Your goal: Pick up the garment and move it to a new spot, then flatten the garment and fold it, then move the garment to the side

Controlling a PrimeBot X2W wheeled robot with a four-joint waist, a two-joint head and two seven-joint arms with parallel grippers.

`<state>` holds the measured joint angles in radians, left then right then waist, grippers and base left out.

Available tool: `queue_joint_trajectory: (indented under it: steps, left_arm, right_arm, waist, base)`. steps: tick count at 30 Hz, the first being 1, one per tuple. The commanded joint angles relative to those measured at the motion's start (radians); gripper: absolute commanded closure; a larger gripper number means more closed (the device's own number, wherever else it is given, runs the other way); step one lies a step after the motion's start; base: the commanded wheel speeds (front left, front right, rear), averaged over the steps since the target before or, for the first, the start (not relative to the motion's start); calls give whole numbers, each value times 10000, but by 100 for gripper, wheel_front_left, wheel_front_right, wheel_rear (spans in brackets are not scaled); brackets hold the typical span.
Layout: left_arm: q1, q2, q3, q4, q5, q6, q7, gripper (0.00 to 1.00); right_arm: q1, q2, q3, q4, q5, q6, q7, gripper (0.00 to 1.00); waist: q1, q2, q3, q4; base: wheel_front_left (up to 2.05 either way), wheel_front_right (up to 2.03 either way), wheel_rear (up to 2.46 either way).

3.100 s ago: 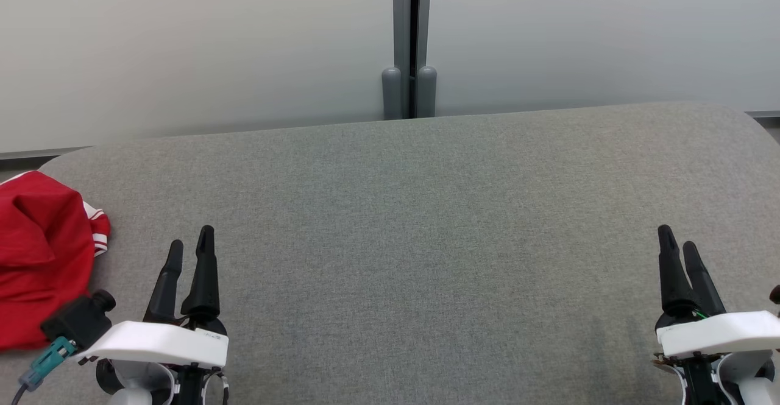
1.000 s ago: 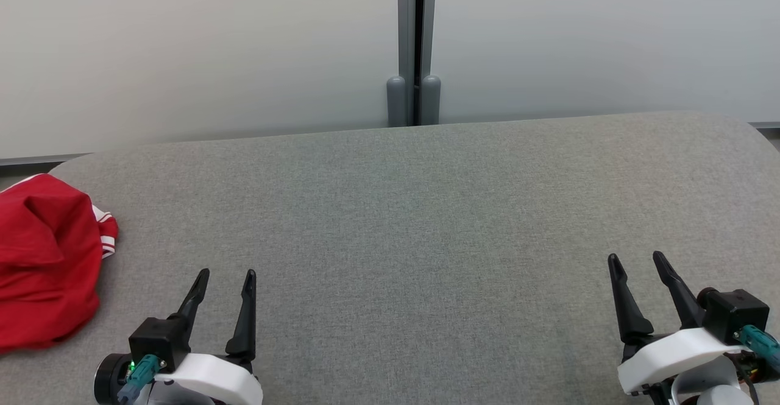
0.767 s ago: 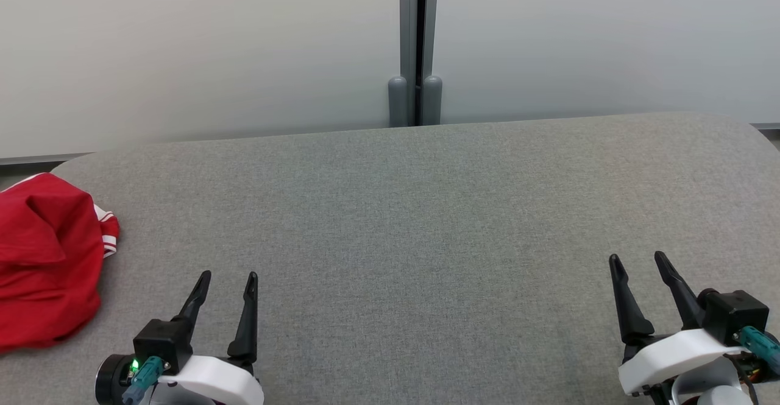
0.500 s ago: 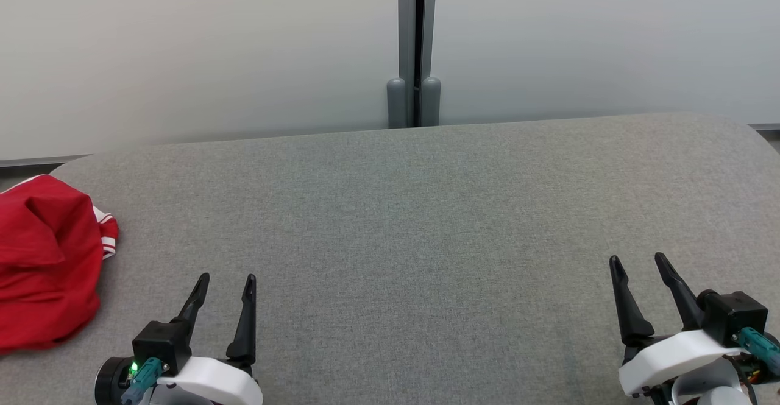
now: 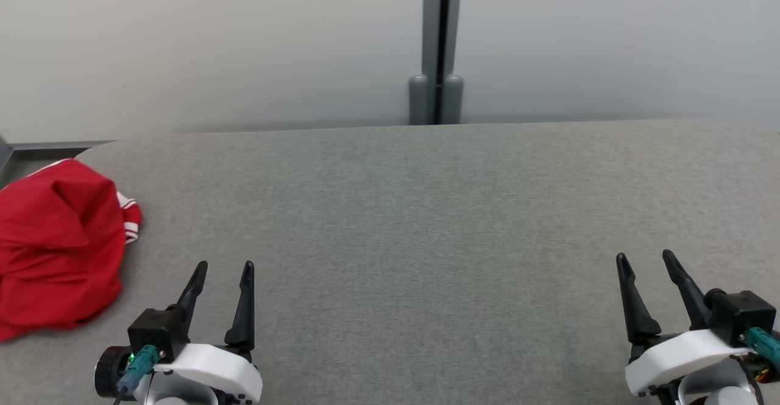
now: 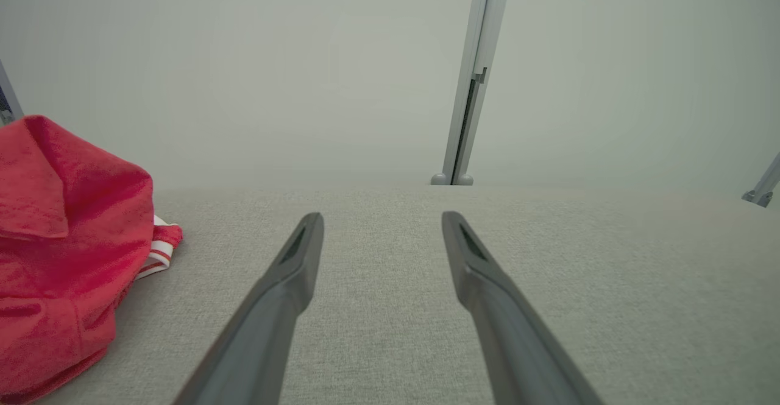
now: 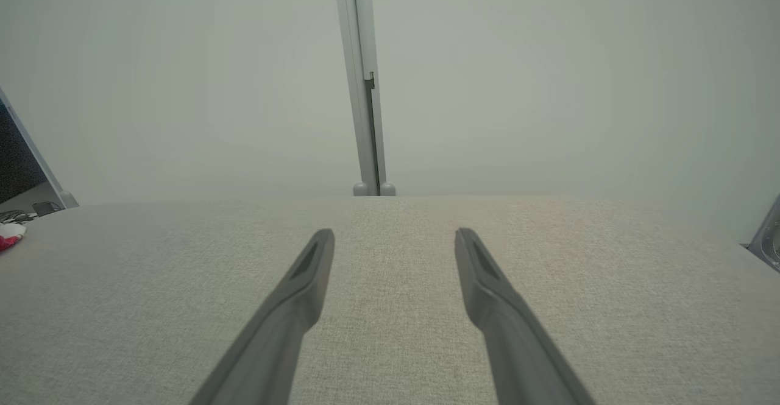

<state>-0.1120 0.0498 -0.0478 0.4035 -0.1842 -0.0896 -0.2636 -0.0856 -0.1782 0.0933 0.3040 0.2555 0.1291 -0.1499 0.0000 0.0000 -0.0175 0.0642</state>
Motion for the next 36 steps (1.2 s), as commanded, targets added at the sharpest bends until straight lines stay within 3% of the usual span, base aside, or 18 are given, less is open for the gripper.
queue_joint_trajectory:
  steps: [1,14,20,26,36]
  left_arm:
    - [-115,46,48,2,-19,44,-14,0]
    - [-390,49,509,-124,-171,134,-10,0]
    - [-316,39,651,-149,-231,143,-10,0]
    - [-264,31,812,-175,-233,122,-10,0]
    - [-409,24,821,-121,-245,131,-10,0]
  right_arm:
    - [48,-29,-7,-67,-21,29,24,0]
    - [185,-84,21,-1175,-436,29,465,0]
    - [99,-64,179,-1466,-520,29,644,0]
    - [63,10,257,-1605,-488,27,711,0]
    - [90,-64,179,-1720,-488,26,791,0]
  waist:
    - [0,0,39,224]
    - [0,0,242,2985]
    - [0,0,323,3951]
    - [0,0,307,4421]
    - [0,0,368,4518]
  base:
    - [0,0,0]
    - [0,0,0]
    - [0,0,0]
    - [0,0,0]
    - [0,0,0]
